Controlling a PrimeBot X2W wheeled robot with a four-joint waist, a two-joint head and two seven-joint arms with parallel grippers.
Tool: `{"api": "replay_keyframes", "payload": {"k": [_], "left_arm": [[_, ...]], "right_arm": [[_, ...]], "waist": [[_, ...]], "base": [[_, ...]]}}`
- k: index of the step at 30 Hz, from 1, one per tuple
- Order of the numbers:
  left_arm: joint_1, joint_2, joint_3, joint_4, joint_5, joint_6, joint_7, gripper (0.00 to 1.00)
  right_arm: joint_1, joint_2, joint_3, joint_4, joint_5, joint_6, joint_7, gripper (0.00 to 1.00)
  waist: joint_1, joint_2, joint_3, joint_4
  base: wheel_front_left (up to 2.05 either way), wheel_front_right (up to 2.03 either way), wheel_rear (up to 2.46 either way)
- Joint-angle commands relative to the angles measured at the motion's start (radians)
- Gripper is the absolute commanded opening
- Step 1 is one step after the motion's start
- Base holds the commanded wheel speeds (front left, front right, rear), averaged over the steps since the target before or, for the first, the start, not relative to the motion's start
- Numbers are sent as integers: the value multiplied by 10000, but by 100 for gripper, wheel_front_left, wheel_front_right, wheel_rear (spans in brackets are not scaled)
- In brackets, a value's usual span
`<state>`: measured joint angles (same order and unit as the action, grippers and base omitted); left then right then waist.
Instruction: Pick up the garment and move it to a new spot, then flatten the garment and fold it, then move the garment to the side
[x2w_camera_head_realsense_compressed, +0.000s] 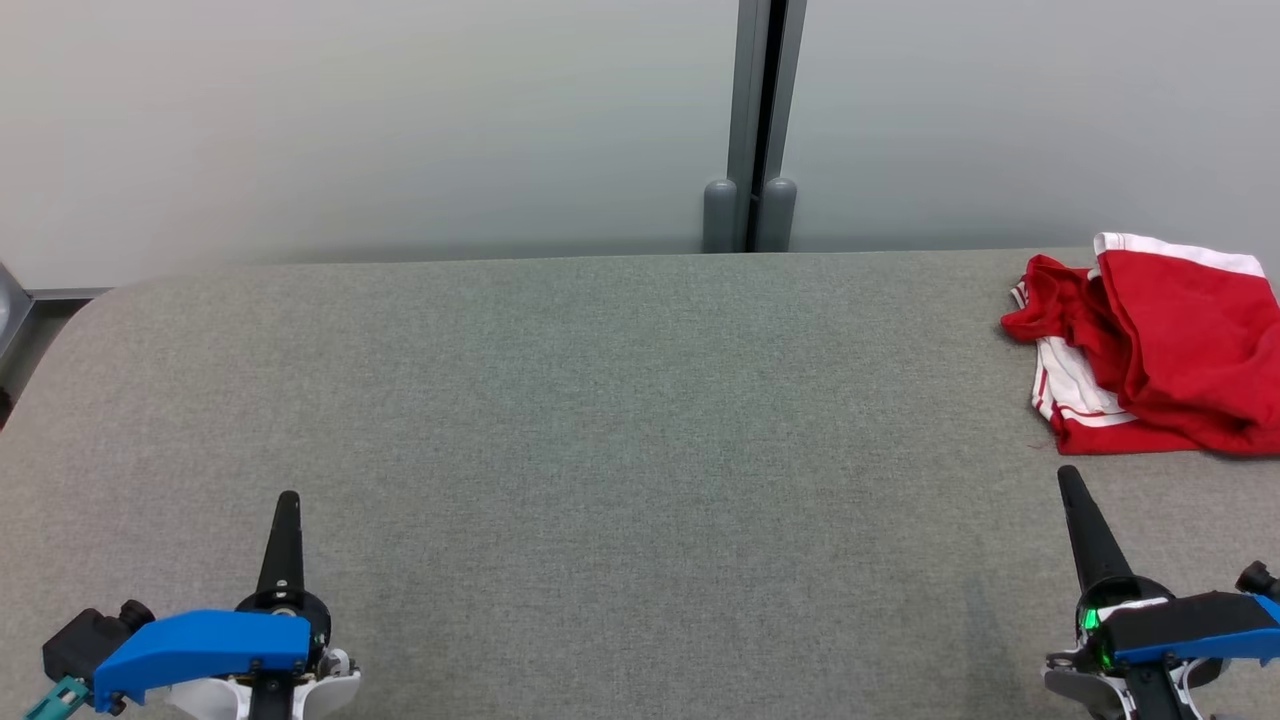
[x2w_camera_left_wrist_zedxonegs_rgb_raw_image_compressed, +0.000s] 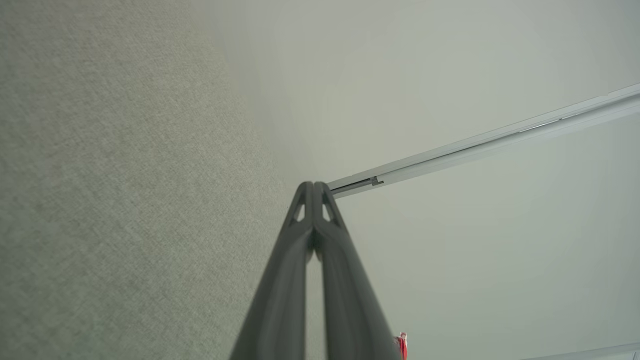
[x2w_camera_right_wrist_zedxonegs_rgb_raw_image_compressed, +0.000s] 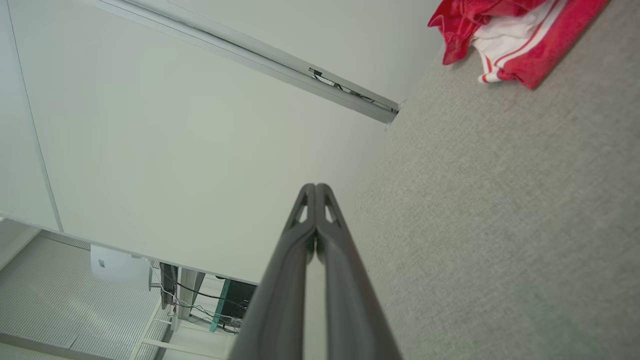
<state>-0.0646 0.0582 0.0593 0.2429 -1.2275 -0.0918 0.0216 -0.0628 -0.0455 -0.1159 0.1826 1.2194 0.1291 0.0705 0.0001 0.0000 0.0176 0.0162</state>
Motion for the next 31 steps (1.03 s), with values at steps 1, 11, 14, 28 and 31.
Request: {"api": "replay_keyframes", "payload": {"k": [1,11,14,28,31], "left_arm": [[-240,12,107,-56,-269,-87,59,0],[-303,-14,205,-37,-1145,-166,284,0],[-312,-22,240,-32,-1408,-195,342,0],[-422,-57,430,-3,-2645,-316,656,0],[-443,-61,457,4,-2858,-342,710,0]], "right_arm": [[-227,-61,5,-4,273,23,55,0],[-288,-64,9,146,1181,23,151,0],[-313,-66,10,193,1432,23,179,0],[-405,-70,15,425,2702,25,324,0],[-423,-71,17,460,2931,25,343,0]], "waist": [[0,0,-5,-5],[0,0,-34,-38],[0,0,-43,-48],[-1,0,-90,-100],[-1,0,-99,-110]], "base": [[0,0,0],[0,0,0],[0,0,0],[0,0,0],[0,0,0]]}}
